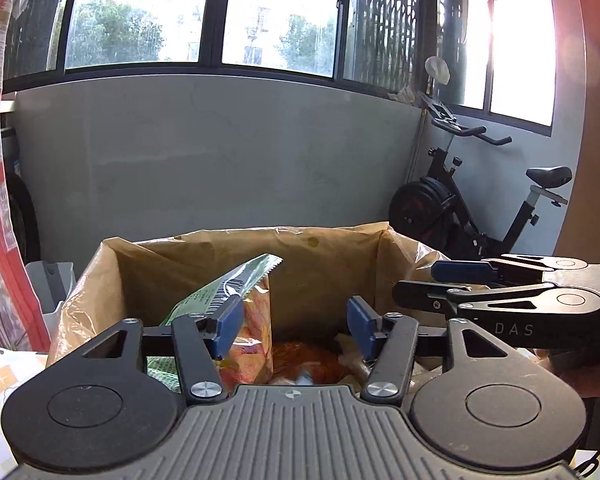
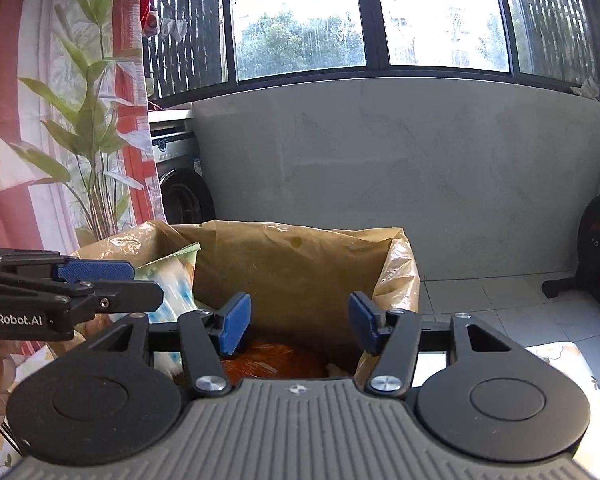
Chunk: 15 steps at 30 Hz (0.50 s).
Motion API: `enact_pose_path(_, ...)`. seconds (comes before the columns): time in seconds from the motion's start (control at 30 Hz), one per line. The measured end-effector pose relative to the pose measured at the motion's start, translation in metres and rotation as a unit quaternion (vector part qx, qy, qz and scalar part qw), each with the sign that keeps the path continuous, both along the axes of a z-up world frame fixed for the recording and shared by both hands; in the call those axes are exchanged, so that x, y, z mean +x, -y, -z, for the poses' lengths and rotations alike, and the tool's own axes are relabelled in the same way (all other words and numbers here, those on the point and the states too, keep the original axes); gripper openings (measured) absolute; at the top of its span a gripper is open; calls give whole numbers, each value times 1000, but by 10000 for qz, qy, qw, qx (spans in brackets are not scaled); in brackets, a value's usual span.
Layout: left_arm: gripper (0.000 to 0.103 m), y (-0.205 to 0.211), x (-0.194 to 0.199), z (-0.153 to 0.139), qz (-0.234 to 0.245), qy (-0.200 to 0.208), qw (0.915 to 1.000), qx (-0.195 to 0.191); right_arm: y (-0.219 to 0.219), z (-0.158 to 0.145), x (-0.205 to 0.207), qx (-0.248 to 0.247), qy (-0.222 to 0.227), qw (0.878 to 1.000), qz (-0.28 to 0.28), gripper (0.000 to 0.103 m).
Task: Organize snacks
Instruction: 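Carry blue-dotted packet and cracker packet over the box and release both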
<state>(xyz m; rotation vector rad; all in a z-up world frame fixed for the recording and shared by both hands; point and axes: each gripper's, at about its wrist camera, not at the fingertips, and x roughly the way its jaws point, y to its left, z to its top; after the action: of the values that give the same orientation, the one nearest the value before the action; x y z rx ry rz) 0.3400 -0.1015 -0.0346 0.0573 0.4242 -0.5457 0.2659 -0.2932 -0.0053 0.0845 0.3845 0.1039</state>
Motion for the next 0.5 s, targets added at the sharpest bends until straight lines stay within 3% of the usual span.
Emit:
enact_pose_path(0.2,66,-9,-13,-13,-55,90,9999,60,-1,-10,-26,-142,100,9998,47,73)
enact_pose_path(0.5,79,-39,-50,-20,-244,93,9997,32,-9,-12,-71,179,123,9998,-13,92)
